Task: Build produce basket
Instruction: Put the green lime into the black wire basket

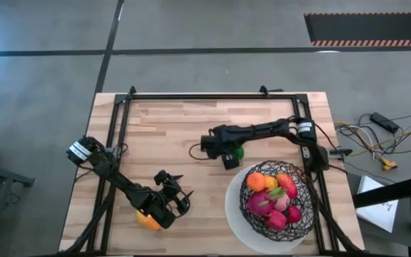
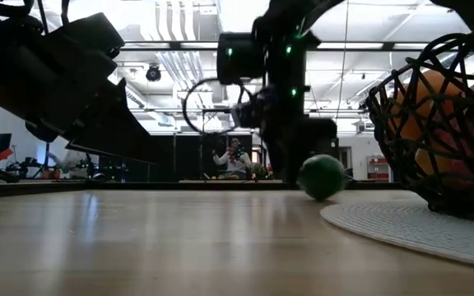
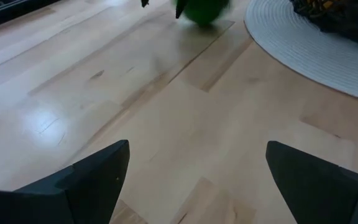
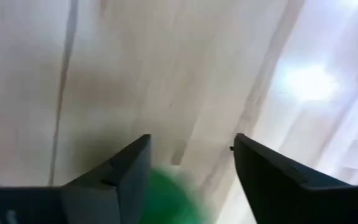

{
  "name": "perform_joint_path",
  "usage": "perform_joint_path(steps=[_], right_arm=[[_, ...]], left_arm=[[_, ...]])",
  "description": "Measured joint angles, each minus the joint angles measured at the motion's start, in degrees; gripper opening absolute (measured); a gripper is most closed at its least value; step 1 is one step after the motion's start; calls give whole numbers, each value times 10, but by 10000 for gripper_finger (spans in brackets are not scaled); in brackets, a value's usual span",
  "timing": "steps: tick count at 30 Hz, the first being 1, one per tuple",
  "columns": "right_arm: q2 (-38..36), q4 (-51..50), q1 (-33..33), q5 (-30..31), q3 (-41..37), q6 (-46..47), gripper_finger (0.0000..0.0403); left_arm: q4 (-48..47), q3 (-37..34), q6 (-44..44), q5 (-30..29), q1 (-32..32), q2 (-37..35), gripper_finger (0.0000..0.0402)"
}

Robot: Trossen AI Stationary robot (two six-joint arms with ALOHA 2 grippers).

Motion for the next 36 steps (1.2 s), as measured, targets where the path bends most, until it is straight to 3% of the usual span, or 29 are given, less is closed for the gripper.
perform_joint_path(steps=[7, 19, 36], right_arm=[[-34, -23, 5, 0, 1, 51, 188], [-75, -227, -27, -127, 1, 234, 288], [-72, -258, -100, -100, -42, 285, 343]], left_arm=[[4, 0, 0, 0, 0, 0, 361], [7, 0, 3, 0, 0, 0, 361], [7, -1, 4, 0, 0, 0, 361]])
